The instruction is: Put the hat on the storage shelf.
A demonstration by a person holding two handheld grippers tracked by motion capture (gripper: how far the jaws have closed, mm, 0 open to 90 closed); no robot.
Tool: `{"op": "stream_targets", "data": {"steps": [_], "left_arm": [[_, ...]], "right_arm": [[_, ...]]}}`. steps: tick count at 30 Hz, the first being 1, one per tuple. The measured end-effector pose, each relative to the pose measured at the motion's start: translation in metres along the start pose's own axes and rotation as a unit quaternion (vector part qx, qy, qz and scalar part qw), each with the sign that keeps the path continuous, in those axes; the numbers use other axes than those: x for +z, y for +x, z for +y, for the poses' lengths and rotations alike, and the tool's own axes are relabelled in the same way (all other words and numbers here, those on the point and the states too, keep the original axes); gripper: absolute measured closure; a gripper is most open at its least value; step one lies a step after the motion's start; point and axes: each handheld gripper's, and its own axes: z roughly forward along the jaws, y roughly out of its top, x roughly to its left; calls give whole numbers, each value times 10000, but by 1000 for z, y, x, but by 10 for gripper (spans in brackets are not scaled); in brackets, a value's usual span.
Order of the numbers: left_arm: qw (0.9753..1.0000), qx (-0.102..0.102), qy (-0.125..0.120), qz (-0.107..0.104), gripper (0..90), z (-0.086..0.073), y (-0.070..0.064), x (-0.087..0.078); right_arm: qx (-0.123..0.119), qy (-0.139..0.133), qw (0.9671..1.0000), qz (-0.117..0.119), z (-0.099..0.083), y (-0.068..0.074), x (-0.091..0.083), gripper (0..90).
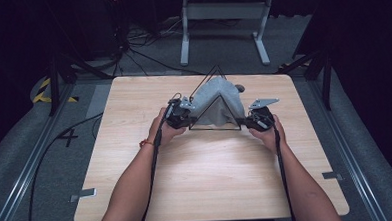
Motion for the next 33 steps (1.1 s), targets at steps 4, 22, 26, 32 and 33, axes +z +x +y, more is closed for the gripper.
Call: {"op": "stream_targets", "data": {"steps": [4,22,26,32,33], "left_arm": [[10000,12,75,41,871,1,1,3],[9970,-669,-357,157,683,-19,13,-25],[9967,-649,-328,365,620,-30,15,-47],[9975,-444,-295,465,563,-39,6,-70],[9975,-415,-273,497,538,-41,3,-74]], "right_arm": [[-59,5,9999,-89,0,-1,1,872],[146,-44,9994,-302,-10,-11,-22,726],[171,-124,9989,-421,-15,-16,-44,702],[105,-121,9987,-478,-18,-12,-67,652],[48,-128,9987,-500,-19,-10,-71,640]]}}
